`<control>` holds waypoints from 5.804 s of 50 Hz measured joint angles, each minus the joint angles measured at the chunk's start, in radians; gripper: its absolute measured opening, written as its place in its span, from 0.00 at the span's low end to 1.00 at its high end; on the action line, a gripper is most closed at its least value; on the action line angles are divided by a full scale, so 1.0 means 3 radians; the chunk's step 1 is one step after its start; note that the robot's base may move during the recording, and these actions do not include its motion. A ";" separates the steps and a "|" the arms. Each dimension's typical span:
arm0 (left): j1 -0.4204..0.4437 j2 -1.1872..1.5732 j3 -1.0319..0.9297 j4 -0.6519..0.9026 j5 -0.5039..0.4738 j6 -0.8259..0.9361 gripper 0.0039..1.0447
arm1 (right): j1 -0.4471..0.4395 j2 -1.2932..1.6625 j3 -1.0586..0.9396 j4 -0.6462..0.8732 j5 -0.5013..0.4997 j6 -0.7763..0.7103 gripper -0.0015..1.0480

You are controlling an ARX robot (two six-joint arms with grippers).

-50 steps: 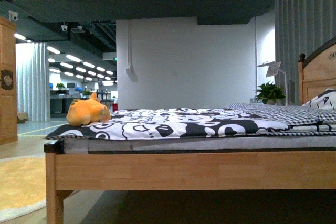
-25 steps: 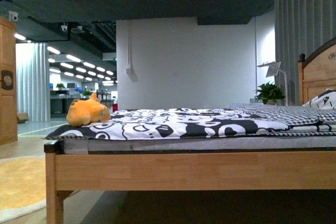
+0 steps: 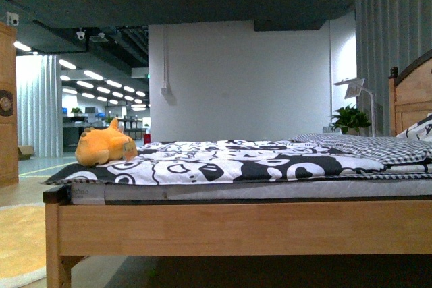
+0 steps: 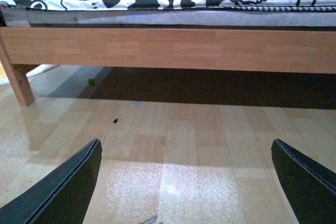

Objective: Put away toys

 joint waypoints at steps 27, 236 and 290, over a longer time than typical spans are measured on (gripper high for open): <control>0.0000 0.0000 0.0000 0.0000 0.0001 -0.0001 0.94 | 0.0000 0.0001 0.0000 0.0000 0.0000 0.0000 0.93; 0.0003 -0.0005 0.0000 0.0000 0.0000 0.0000 0.94 | 0.1362 0.5351 0.3407 0.1579 0.0763 -0.0359 0.93; 0.0003 -0.0005 0.0000 0.0000 0.0000 0.0000 0.94 | 0.0898 0.3655 0.3309 0.1190 -0.0501 0.0141 0.07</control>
